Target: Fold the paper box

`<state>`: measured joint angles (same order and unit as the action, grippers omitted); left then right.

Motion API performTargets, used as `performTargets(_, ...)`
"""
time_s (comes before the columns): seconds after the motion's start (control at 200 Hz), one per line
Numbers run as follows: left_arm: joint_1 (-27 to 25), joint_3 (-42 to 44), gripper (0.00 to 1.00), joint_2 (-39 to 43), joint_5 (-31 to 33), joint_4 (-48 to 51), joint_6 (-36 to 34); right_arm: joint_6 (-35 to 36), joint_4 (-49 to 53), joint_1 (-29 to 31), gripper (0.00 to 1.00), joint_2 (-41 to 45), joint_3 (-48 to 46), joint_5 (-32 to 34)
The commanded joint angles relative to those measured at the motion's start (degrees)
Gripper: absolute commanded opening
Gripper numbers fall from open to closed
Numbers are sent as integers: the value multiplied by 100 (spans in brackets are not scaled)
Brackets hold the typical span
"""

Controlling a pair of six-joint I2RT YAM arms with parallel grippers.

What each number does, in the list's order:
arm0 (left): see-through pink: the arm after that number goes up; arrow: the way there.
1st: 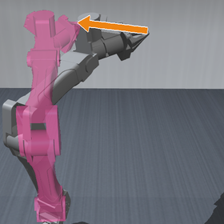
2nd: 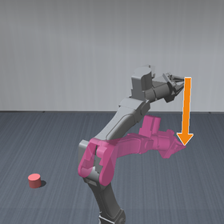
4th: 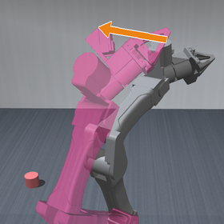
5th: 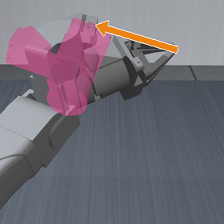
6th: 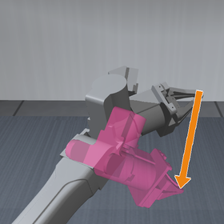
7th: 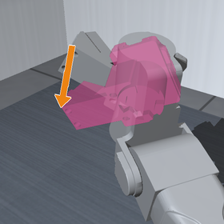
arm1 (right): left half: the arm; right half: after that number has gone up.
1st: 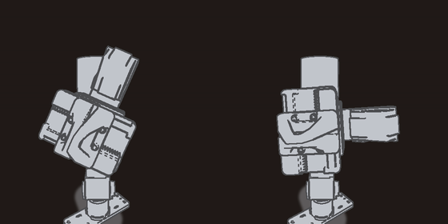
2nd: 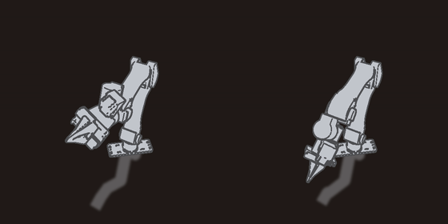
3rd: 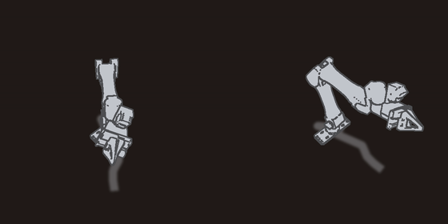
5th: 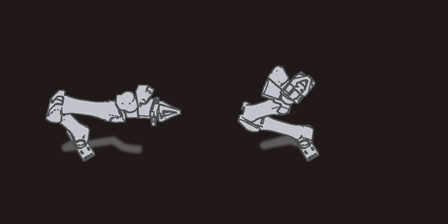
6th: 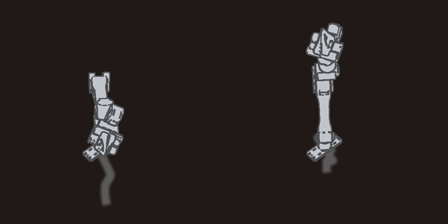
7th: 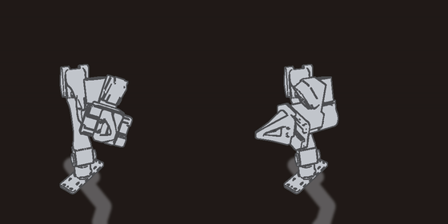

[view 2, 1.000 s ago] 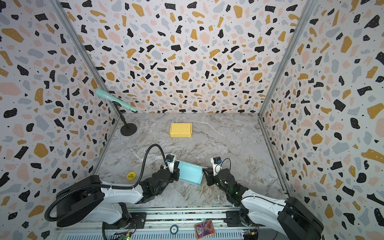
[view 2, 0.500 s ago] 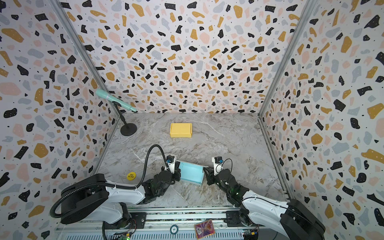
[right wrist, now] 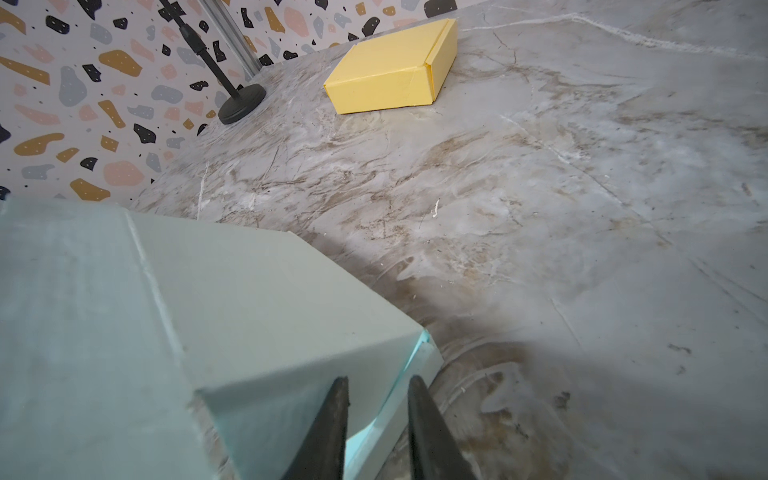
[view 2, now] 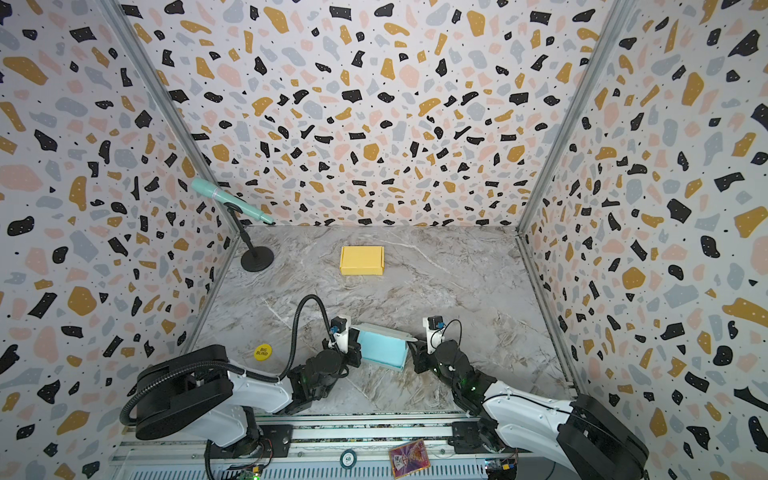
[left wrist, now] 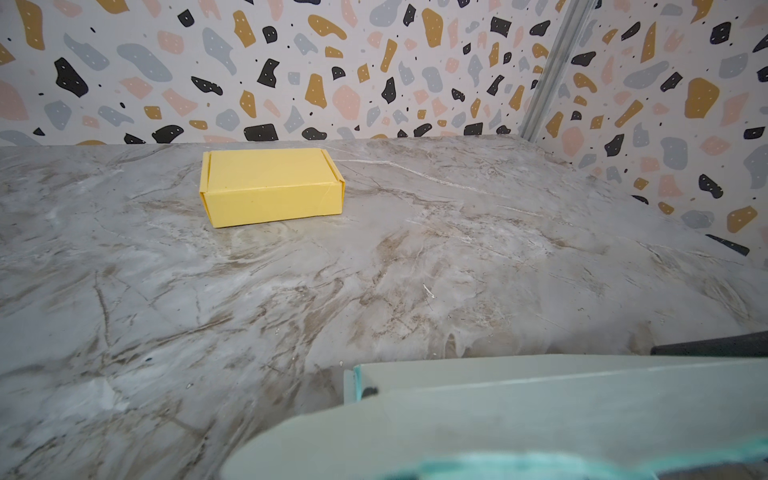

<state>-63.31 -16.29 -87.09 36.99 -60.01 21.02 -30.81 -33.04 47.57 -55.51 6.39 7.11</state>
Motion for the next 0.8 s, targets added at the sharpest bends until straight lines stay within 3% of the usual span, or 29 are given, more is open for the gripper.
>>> performTargets(0.0,-161,196,1,-287,-116,-480,76,-31,-24,50,28,116,-33,-40)
performTargets(0.38,-445,355,2,-600,484,-712,26,-216,127,40,28,300,-185,162)
performTargets(0.796,-608,187,2,-861,737,-604,-58,-422,1720,-424,30,2236,-304,495)
